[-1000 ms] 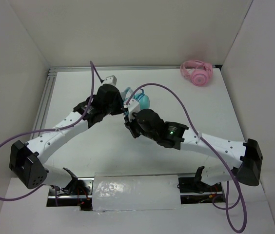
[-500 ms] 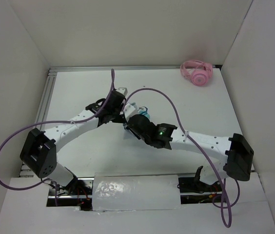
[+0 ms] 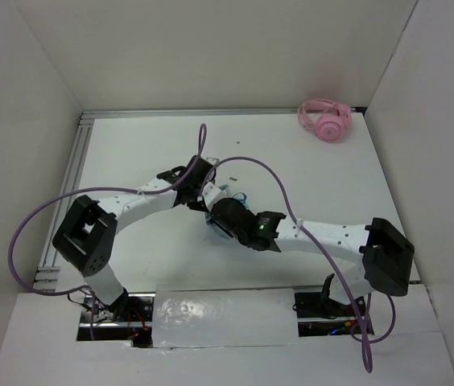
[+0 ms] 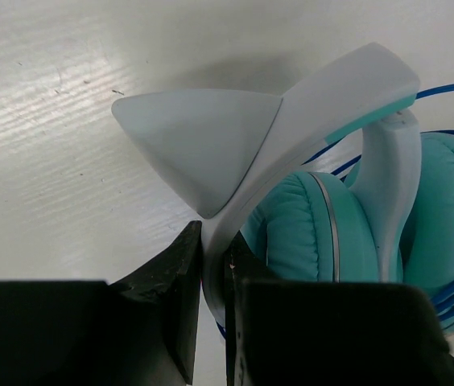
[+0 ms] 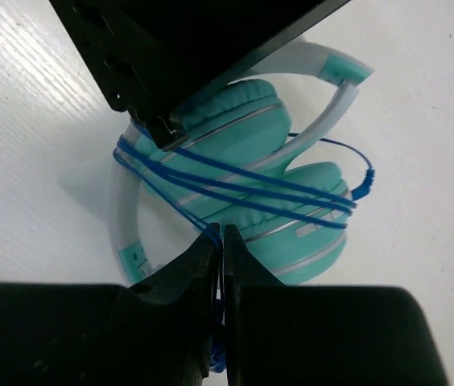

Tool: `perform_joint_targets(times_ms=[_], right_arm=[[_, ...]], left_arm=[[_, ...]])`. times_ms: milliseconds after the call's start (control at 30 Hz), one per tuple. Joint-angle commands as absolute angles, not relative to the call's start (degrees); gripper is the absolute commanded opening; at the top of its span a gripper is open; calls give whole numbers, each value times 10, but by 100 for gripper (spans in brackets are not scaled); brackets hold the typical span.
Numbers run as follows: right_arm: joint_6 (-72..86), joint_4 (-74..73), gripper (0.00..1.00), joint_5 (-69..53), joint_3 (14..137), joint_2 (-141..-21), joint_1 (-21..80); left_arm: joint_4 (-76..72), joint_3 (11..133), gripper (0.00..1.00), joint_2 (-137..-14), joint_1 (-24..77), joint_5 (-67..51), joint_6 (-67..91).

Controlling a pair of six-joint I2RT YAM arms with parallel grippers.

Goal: Wrap the headphones

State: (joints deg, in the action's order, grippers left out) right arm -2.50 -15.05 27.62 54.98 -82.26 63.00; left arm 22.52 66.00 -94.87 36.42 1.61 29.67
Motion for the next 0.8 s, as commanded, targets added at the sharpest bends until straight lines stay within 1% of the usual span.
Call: perform_joint_targets(times_ms=[0, 67, 100, 167, 333, 400, 433, 533, 633, 767], right_arm=[[-46, -105, 12, 303, 538, -830, 626], [-48, -103, 13, 323, 539, -833, 625], [-50, -104, 17, 326, 542, -835, 622], [-54, -103, 20, 328, 544, -844, 617], [-64, -87, 22, 320, 551, -872, 592], [-65, -85, 20, 309, 556, -881, 585], [-67, -78, 17, 301, 557, -888, 581], [-69, -70, 17, 300, 557, -899, 574], [-65, -69, 22, 319, 559, -907, 565], [-61, -68, 27, 327, 556, -905, 553]], left_arm=[[233, 685, 0, -969, 366, -13, 270], [234, 690, 0, -983, 365, -10, 266], [232, 690, 0, -987, 366, -10, 265], [225, 690, 0, -999, 365, -19, 256], [221, 694, 0, -1026, 366, -26, 241], [218, 698, 0, -1038, 366, -28, 238], [218, 700, 0, -1045, 366, -35, 232], [210, 701, 0, -1053, 366, -45, 222], [201, 700, 0, -1056, 366, -56, 213], [202, 705, 0, -1062, 365, -59, 207]])
